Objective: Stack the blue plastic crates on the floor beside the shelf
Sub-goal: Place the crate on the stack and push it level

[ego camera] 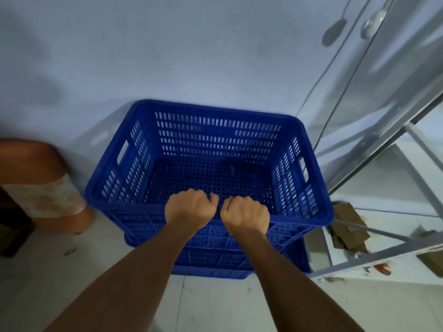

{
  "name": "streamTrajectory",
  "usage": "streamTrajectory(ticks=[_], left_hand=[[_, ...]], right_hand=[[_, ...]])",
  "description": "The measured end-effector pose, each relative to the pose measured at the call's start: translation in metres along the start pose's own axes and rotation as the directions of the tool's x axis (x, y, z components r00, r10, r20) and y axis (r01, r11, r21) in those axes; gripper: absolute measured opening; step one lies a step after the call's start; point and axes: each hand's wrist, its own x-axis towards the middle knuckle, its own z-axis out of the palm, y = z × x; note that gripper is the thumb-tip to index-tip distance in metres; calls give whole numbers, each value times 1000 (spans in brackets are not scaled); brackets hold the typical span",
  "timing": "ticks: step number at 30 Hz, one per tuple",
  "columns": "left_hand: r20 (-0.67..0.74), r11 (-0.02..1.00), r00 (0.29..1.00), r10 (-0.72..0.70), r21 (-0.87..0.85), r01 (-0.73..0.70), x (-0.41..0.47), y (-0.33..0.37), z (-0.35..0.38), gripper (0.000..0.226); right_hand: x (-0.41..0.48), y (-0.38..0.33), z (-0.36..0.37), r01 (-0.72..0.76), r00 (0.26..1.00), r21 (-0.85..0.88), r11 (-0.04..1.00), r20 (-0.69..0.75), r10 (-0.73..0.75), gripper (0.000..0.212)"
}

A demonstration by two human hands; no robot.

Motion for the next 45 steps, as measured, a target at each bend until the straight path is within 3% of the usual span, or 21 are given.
streamTrajectory(ticks=[5, 8, 13, 20, 26, 35, 45], left_hand=[[23, 995, 999, 28, 96, -30, -6, 0, 2, 58], [40, 999, 999, 5, 33, -7, -14, -1, -6, 44], [137, 985, 989, -63, -154, 84, -16, 1, -12, 47], [84, 982, 996, -29, -184, 44, -10, 1, -13, 54], [50, 997, 998, -30, -65, 34, -9, 1, -5, 62], [-24, 998, 999, -44, 48, 46, 7, 7, 0, 71], [11, 997, 1000, -8, -73, 9, -8, 2, -4, 64]], right_hand=[[-8, 0, -2, -7, 1000, 19, 1000, 23, 7, 60], [-11, -1, -8, -30, 996, 55, 998, 88, 25, 59], [-13, -4, -28, -33, 956, 33, 999, 292, 22, 52], [-17, -18, -28, 6, 953, 48, 999, 302, -21, 44], [-15, -11, -13, 114, 982, 30, 993, 150, -117, 47], [-5, -16, -3, 32, 999, 46, 998, 34, -34, 58], [-16, -16, -17, 88, 983, -21, 996, 164, -83, 46]])
